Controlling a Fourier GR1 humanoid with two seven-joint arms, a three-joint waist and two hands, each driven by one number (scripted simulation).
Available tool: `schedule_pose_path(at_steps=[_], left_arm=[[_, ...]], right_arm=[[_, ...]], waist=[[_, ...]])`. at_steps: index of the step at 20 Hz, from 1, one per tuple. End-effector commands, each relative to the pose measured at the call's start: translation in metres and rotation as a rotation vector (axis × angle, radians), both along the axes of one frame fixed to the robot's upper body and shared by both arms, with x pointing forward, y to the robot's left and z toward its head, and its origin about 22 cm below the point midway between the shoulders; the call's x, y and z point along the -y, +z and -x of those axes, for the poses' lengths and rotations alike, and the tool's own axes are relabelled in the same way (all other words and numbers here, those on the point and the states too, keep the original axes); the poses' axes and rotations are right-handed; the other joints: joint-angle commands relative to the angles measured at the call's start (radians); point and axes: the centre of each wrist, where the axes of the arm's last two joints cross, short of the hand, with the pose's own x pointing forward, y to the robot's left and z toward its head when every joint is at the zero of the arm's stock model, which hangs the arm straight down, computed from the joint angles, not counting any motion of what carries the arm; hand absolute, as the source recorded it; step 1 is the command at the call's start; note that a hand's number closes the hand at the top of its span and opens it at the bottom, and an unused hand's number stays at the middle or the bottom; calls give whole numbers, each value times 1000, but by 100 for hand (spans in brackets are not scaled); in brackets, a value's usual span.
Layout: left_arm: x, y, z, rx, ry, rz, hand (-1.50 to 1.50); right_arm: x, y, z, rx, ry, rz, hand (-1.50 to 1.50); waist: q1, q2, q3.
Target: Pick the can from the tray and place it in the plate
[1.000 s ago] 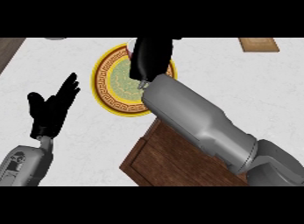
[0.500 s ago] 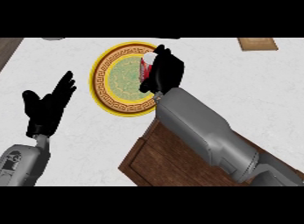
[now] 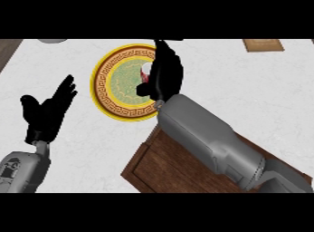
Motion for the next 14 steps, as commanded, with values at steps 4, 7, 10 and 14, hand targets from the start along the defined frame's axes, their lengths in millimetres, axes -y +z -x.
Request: schedule_pose_path(at_steps=[4, 7, 10, 14], left_arm=[[5, -21, 15, 9, 13, -12, 0], [-14, -6, 9, -1, 27, -16, 0], [-7, -5, 7, -2, 8, -9, 0], [2, -8, 9, -12, 11, 2, 0]], right_arm=[[-22, 39, 14, 261, 100, -285, -150], [-29, 70, 16, 229, 68, -440, -150], [-22, 59, 29, 134, 61, -591, -150], [-16, 27, 54, 113, 104, -668, -150]], waist=[[-15, -5, 0], [-12, -8, 0], [-13, -3, 1], [-17, -3, 1]])
